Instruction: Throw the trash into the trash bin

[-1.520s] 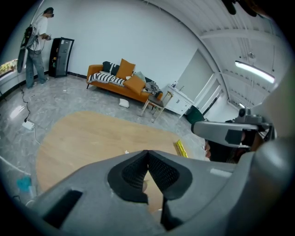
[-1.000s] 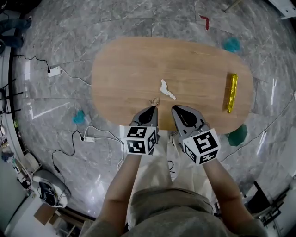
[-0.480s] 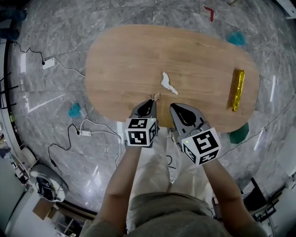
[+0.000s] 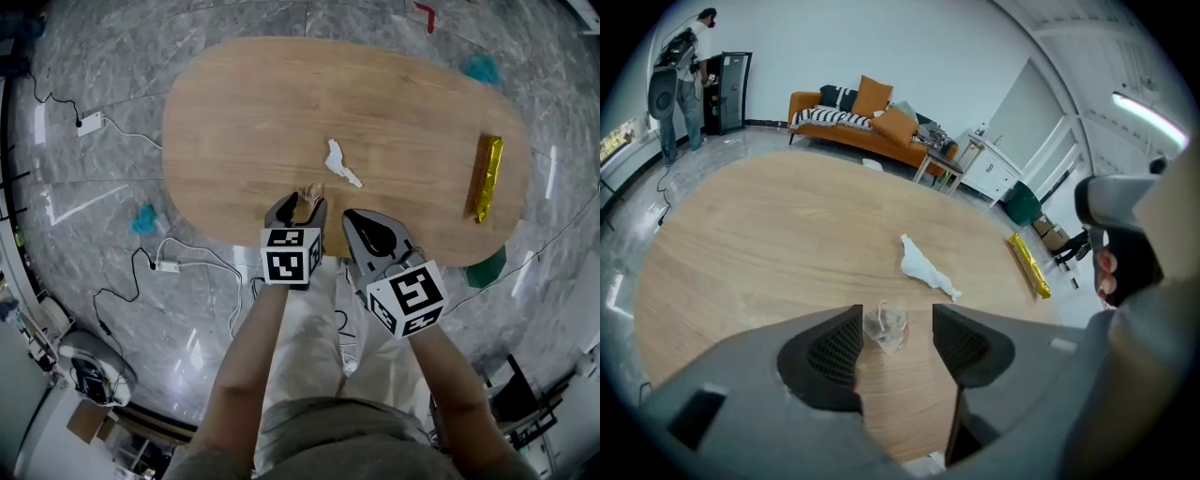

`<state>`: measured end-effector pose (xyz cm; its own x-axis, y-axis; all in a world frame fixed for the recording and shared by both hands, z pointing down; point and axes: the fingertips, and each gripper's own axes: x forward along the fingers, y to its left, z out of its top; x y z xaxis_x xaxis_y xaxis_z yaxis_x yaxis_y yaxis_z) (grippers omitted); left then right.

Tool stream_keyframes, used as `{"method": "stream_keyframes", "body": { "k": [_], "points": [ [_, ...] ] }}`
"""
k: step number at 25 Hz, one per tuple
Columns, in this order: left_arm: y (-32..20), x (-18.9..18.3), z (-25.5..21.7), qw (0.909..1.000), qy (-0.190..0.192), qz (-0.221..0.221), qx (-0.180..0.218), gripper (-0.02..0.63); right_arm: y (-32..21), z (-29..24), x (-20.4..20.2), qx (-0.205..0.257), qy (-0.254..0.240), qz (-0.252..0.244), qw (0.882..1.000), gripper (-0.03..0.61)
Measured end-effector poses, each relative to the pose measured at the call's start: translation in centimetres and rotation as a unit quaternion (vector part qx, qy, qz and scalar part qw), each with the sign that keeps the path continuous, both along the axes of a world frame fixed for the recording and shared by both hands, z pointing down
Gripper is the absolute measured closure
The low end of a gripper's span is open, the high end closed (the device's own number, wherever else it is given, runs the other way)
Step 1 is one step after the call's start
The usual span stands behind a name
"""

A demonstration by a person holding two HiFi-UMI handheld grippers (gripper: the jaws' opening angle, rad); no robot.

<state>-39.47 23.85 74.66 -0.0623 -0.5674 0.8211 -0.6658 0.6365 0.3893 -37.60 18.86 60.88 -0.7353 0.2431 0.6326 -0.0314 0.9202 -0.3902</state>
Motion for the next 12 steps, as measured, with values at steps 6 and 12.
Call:
{"method": "stream_keyframes", "body": {
  "k": [6, 12],
  "points": [
    [-0.3, 0.2, 1.7, 0.9999, 0.001, 0.007, -0.011, 0.367, 0.2, 0.9, 0.4, -0.005, 0.005, 0.003, 1.000, 0.569],
    [-0.2, 0.1, 2.7, 0.9998, -0.001, 0.004, -0.018, 0.367, 0.3, 1.6, 0.7, -0.009, 0.011, 0.005, 1.000, 0.569]
  ]
}}
